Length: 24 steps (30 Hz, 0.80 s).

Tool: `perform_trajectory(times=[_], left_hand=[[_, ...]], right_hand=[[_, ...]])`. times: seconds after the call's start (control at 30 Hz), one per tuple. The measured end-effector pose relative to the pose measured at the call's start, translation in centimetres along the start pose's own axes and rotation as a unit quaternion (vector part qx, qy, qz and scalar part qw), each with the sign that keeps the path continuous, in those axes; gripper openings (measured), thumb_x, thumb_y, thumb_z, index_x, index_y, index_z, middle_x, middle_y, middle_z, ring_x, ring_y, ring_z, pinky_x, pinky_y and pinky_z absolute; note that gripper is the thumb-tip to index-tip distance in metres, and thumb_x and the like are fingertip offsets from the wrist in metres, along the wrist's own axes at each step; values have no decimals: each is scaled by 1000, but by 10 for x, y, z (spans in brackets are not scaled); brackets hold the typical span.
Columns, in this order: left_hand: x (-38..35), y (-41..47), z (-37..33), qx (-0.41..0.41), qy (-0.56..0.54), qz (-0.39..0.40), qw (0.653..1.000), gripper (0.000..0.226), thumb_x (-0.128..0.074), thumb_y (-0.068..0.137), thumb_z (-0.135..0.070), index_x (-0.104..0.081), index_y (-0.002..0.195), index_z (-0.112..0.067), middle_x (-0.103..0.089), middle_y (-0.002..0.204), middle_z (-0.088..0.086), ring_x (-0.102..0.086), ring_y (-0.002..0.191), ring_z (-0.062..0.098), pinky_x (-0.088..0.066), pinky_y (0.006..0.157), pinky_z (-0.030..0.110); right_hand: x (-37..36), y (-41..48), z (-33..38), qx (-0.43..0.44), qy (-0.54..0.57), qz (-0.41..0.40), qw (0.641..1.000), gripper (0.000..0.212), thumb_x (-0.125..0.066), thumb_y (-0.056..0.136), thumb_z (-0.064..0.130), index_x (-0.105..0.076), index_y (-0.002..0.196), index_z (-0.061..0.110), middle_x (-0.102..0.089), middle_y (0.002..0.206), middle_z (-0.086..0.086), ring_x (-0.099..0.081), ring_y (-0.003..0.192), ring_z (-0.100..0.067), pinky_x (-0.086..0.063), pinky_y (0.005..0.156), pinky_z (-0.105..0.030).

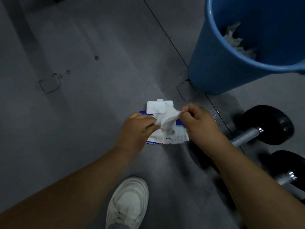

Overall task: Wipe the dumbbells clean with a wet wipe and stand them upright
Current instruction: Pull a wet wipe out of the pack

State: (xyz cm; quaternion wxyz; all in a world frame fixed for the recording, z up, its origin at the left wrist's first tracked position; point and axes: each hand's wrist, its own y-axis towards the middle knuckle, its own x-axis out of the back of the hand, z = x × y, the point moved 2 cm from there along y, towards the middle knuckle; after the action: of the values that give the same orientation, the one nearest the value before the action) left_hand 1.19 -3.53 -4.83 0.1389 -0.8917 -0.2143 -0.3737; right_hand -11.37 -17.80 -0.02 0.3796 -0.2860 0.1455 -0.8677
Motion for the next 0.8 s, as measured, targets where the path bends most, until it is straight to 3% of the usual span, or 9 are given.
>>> perform_trajectory(times=[0.07, 0.17, 0.27, 0.37, 0.43, 0.5, 0.6, 0.73, 0.8], left_hand=[[2, -4, 6, -6, 5, 5, 1000, 20, -60, 92, -24, -66, 76, -14, -62, 77, -12, -50, 78, 12, -36, 79, 20], [1, -7, 10, -4, 23, 19, 1000, 23, -55, 95, -22, -62, 74, -15, -61, 76, -8, -54, 74, 19, -41, 77, 27], [-1, -8, 12, 27, 41, 17, 999, 22, -56, 90, -18, -60, 69, -12, -62, 81, -3, -52, 75, 19, -35, 73, 23], [-2, -7, 8, 44, 70, 25, 996, 10, -69, 84, -4, -63, 75, -6, -61, 90, 3, -51, 76, 19, -45, 62, 33], [0, -6, -1, 38, 69, 15, 997, 15, -66, 78, 0, -66, 89, -11, -61, 96, 4, -55, 81, 23, -50, 66, 37], [1, -6, -11, -20, 83, 33, 996, 30, -56, 75, -8, -70, 100, -18, -64, 100, 0, -57, 86, 24, -49, 70, 34], [-4, -11, -15, -81, 132, 75, 985, 30, -52, 75, -25, -77, 90, -21, -70, 92, -4, -61, 78, 24, -52, 64, 33], [-7, -11, -26, -37, 149, 41, 987, 37, -48, 75, -33, -76, 96, -19, -70, 96, -3, -62, 87, 22, -52, 72, 35], [1, -9, -52, 36, 24, -9, 999, 38, -47, 79, -34, -70, 105, -20, -66, 103, -6, -57, 94, 14, -47, 78, 26]], right_hand=[[7, 8, -1, 50, -149, -34, 987, 16, -54, 87, 11, -53, 70, 10, -46, 79, 1, -43, 65, -9, -31, 58, -19], [18, 12, 7, 101, -199, -60, 973, 23, -53, 84, 14, -43, 63, 16, -43, 72, 0, -39, 64, -14, -24, 53, -19], [27, 9, 17, 40, -23, -50, 998, 23, -49, 90, 15, -45, 67, 19, -49, 68, 3, -44, 63, -11, -33, 57, -22], [26, 5, 21, -33, 202, -2, 979, 26, -46, 96, 13, -50, 71, 21, -55, 68, 4, -51, 67, -10, -39, 59, -26], [21, 4, 19, -53, 207, 11, 977, 27, -48, 94, 13, -51, 68, 22, -55, 66, 3, -51, 63, -9, -40, 56, -24], [18, 3, 18, -39, 158, -13, 987, 23, -52, 86, 18, -52, 64, 25, -52, 65, 4, -48, 63, -11, -39, 59, -29], [24, -2, 25, -33, 213, -54, 975, 25, -52, 92, 13, -52, 69, 23, -49, 64, 5, -44, 62, -11, -38, 59, -30], [40, -11, 30, -72, 287, -51, 954, 12, -53, 97, 19, -58, 86, 21, -61, 80, 3, -55, 72, -15, -50, 60, -33], [43, -13, 25, -98, 286, -46, 952, 5, -54, 98, 18, -57, 100, 21, -62, 89, 0, -57, 75, -17, -50, 58, -30]])
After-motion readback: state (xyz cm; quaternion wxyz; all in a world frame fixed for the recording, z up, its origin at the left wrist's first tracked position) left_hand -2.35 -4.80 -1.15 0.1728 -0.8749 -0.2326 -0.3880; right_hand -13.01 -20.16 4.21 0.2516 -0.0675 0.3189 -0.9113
